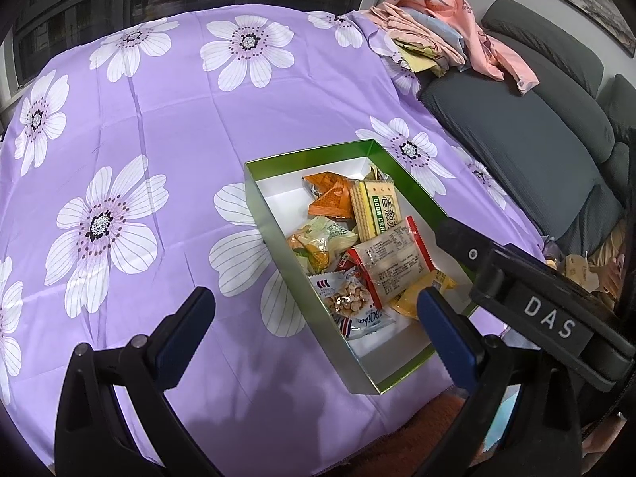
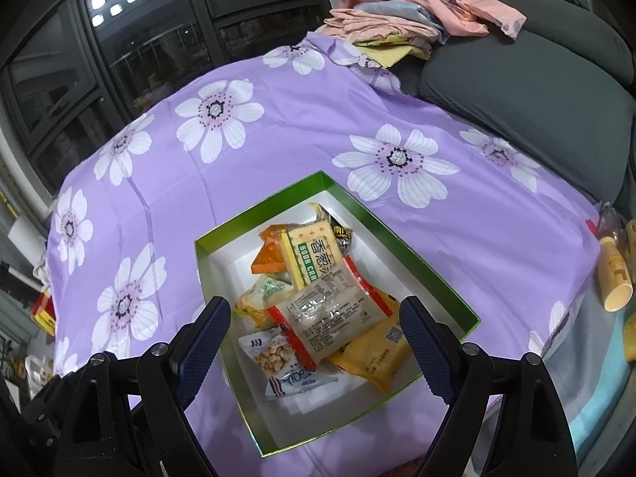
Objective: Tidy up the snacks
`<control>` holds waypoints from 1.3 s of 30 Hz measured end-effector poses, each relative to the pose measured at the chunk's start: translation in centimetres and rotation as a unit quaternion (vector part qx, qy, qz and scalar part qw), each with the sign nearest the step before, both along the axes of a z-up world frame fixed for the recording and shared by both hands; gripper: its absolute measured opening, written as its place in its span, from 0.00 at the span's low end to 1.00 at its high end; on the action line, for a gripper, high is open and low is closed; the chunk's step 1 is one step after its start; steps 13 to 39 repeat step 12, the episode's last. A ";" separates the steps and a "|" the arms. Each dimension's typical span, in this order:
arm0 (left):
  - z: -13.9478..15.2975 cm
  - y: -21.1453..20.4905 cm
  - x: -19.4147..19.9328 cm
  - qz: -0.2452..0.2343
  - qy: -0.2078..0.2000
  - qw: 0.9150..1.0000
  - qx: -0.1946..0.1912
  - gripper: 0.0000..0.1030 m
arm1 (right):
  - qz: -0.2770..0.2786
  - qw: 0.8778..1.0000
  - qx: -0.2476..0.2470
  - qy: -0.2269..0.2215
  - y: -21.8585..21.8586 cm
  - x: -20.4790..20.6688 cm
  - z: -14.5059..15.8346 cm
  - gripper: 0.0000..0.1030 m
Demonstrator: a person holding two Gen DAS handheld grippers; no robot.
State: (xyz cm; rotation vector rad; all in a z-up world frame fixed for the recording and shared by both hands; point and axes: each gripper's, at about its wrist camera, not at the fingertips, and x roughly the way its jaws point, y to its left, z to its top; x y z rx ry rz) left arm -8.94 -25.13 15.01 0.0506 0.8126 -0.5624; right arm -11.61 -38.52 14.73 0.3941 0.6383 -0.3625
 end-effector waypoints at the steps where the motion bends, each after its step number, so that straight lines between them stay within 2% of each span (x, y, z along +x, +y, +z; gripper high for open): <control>1: 0.0 0.0 0.0 -0.001 0.000 1.000 0.001 0.99 | -0.001 1.000 -0.001 0.000 0.0 0.0 0.0 0.84; 39: -0.1 0.8 0.0 -0.003 0.008 1.000 -0.004 0.99 | 0.000 1.000 -0.012 0.009 0.5 0.1 0.0 0.84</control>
